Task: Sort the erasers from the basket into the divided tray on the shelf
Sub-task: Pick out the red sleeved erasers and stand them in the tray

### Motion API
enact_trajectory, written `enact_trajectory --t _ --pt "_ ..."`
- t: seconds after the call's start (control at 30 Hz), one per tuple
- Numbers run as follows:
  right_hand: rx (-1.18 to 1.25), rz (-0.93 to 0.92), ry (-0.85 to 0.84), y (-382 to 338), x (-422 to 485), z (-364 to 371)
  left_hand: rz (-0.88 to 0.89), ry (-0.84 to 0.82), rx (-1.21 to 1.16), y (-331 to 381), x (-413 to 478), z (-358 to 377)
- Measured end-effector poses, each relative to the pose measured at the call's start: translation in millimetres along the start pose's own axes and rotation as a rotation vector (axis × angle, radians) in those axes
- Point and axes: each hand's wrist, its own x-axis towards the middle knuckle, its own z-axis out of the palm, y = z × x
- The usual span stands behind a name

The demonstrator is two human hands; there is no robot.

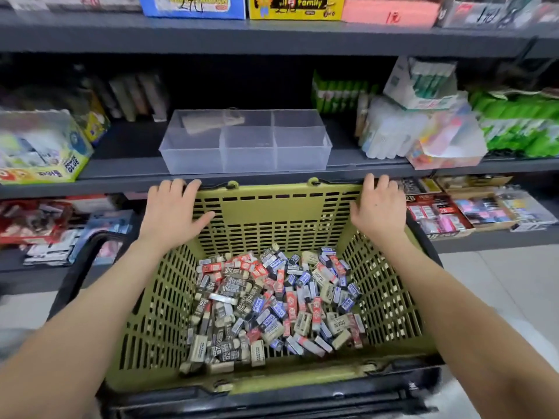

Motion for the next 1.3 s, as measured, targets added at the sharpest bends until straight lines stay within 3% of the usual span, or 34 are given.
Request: enact_trajectory --t 0.17,0.27,0.4,0.5,0.53,0.6,0.67,0.73,0.87,1.0,1.1,1.2,1.3 --pt "0.025 -0.052 0.084 -15 -8 2 -0.018 -0.011 -0.013 0 1 0" --pt "0.172 -0.212 0.178 -59 -29 10 -0.027 0.004 -0.034 0 2 3" --pt "0.396 -0.231 0.224 -94 -38 11 -0.043 0.015 -0.079 -3 2 5" --pt "0.345 -0.569 0.299 -107 -54 25 -0.067 0.026 -0.098 -5 2 6" --pt "0.376 -0.688 0.244 -116 -63 30 -0.072 0.031 -0.104 -6 1 6" --pt "0.444 -0.861 -0.023 -134 -72 41 -0.079 0.043 -0.112 -7 0 7" --pt "0.408 -0.911 -0.370 -149 -72 56 -0.084 0.045 -0.116 -7 0 7" --pt "0.343 -0.911 -0.530 -158 -67 69 -0.091 0.024 -0.116 -7 0 7" --pt "0.361 -0.825 -0.629 -172 -65 83 -0.088 0.017 -0.121 -6 -1 5" --pt "0.572 -0.634 -0.853 -165 -68 90 -0.077 0.015 -0.136 -5 -1 3" --pt "0.625 -0.613 -0.889 -155 -68 94 -0.083 0.020 -0.138 -5 -1 2" --pt "0.637 -0.619 -0.824 -157 -66 94 -0.086 0.019 -0.134 -5 -1 3" --pt "0.564 -0.762 -0.684 -169 -65 94 -0.095 0.031 -0.134 -5 -2 5"
